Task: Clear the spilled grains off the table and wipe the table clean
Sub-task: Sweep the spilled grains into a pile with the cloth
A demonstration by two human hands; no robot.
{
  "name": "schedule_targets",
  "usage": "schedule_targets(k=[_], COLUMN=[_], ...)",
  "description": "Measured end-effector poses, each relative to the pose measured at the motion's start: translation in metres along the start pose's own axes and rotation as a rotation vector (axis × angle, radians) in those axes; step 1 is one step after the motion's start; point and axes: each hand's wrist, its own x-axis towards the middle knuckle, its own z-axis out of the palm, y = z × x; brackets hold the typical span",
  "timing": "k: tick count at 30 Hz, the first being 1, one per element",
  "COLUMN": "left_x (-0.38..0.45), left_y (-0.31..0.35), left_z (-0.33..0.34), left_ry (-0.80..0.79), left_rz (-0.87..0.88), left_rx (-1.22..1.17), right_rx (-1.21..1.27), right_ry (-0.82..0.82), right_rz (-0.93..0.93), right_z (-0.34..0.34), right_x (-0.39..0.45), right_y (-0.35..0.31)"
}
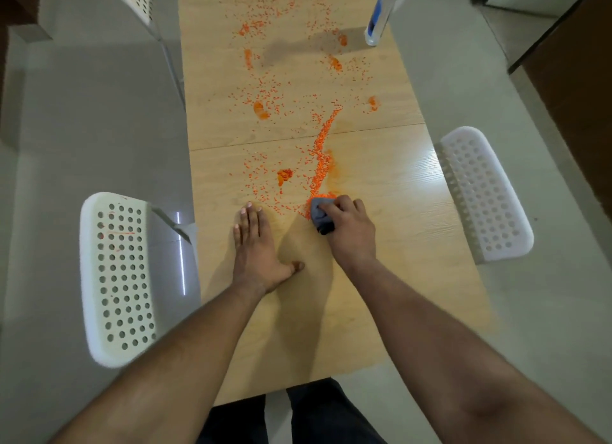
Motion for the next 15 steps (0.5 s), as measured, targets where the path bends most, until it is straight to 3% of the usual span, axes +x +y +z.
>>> schedule_targets(k=[7, 11, 15], left_x=[0.008, 0.016, 0.023], left_y=[0.033, 0.043, 0.050], left_z=[0.005, 0.005, 0.006], left_ry=[0.025, 0.073, 0.079], left_rz=[-0.064, -0.138, -0.169], left_rx=[-0.066, -0.105, -0.118], right_rx=[-0.034, -0.058, -0.047], right_ry=[0.018, -0.056, -0.018], right_rz=[-0.265, -0.269, -0.206], right_z=[-0.003, -0.004, -0.012], right_x=[-0.055, -0.076, -0.028], right_y=[0.030, 0.072, 0.093])
